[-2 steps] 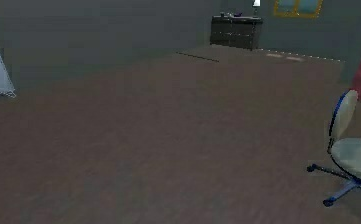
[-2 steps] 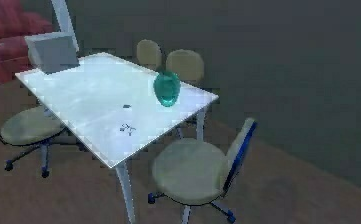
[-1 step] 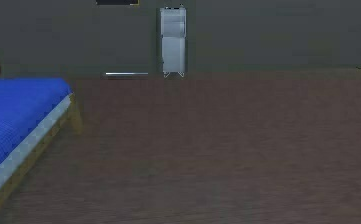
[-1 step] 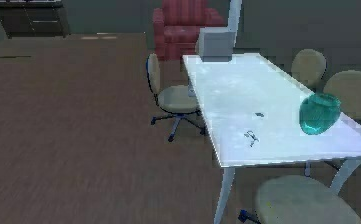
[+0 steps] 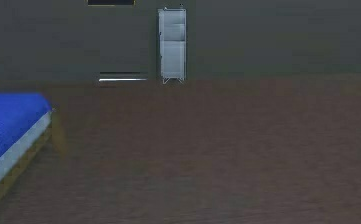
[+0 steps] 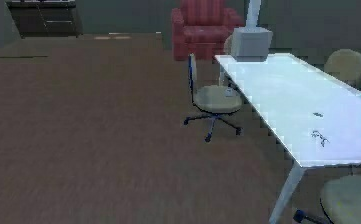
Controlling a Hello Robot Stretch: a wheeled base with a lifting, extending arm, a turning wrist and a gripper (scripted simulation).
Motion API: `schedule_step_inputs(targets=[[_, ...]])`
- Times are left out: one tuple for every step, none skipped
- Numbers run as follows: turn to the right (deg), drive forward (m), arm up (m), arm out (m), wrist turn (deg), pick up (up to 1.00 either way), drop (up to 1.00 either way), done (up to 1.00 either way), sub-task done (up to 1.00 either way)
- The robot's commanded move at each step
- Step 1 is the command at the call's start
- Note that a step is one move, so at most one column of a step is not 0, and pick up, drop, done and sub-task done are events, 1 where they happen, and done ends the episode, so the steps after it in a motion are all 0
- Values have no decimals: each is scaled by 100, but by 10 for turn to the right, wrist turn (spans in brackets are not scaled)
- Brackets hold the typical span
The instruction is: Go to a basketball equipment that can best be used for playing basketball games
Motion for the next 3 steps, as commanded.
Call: schedule_step_inputs(targets=[[-300, 0, 0, 0, 0, 0, 0, 0, 0], [0, 100, 0, 0, 0, 0, 0, 0, 0], [0, 50, 0, 0, 0, 0, 0, 0, 0]])
